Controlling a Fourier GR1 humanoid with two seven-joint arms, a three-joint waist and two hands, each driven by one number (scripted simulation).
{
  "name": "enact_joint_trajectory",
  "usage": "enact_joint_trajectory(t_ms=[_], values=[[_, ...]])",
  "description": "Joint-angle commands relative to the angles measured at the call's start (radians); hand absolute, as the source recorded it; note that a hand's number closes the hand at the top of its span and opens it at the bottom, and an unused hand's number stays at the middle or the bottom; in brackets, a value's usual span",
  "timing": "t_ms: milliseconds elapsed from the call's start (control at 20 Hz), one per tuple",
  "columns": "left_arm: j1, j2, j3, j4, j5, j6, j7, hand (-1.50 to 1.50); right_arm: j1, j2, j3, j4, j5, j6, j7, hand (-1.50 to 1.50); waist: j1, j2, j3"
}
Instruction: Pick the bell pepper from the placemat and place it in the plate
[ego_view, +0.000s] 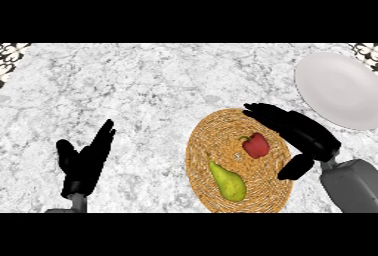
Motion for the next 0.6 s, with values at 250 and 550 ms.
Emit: enact_joint_trajectory(t_ms=[250,550], values=[[-0.044,-0.058,-0.014,0.074,-0.029,0.022,0.021,0.00,-0.080,0.089,-0.028,0.129,0.096,0.024,-0.016,-1.50,0.002,0.006,-0.005],[0.018,-0.034,-0.003,0.012,-0.031,0.005,0.022,0.00,-0.061,0.166,0.044,0.178,0.224,-0.035,-0.004,-1.50,0.003,0.005,-0.005]])
